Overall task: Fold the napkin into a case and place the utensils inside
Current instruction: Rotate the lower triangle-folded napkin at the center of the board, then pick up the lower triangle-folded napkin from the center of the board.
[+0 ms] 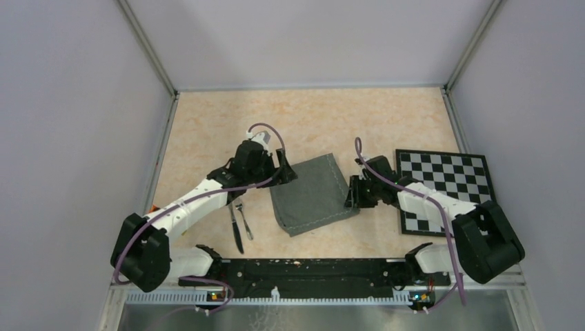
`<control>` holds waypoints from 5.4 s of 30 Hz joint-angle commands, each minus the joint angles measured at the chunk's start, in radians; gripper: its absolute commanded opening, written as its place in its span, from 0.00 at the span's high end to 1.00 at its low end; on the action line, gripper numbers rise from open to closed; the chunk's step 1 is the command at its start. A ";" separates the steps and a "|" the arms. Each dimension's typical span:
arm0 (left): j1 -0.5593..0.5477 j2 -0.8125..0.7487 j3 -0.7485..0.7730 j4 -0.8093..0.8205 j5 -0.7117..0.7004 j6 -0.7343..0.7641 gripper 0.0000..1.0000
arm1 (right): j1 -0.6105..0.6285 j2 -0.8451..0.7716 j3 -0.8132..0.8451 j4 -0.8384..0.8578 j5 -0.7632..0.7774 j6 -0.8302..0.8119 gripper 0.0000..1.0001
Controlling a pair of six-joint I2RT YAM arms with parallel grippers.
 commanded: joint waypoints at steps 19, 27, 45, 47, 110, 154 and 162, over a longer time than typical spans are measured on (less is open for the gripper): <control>0.216 0.222 -0.097 0.088 0.074 -0.040 0.21 | 0.037 0.013 -0.003 0.044 0.146 0.001 0.52; 0.216 0.311 -0.092 0.136 0.089 -0.031 0.30 | 0.038 0.036 -0.034 0.082 0.100 0.030 0.55; 0.179 0.666 0.373 0.092 0.268 0.118 0.28 | 0.333 0.021 -0.088 0.333 -0.070 0.222 0.55; 0.180 0.633 0.403 0.029 0.201 0.162 0.23 | 0.316 -0.013 -0.041 0.243 -0.027 0.172 0.52; 0.177 0.438 0.087 -0.081 -0.073 0.204 0.44 | 0.095 0.132 -0.094 0.363 -0.035 0.178 0.60; 0.519 -0.043 -0.087 -0.017 0.323 0.116 0.12 | 0.836 0.459 0.578 -0.218 0.446 -0.051 0.44; 0.526 -0.041 -0.097 -0.004 0.341 0.129 0.12 | 0.836 0.535 0.574 -0.219 0.470 -0.041 0.45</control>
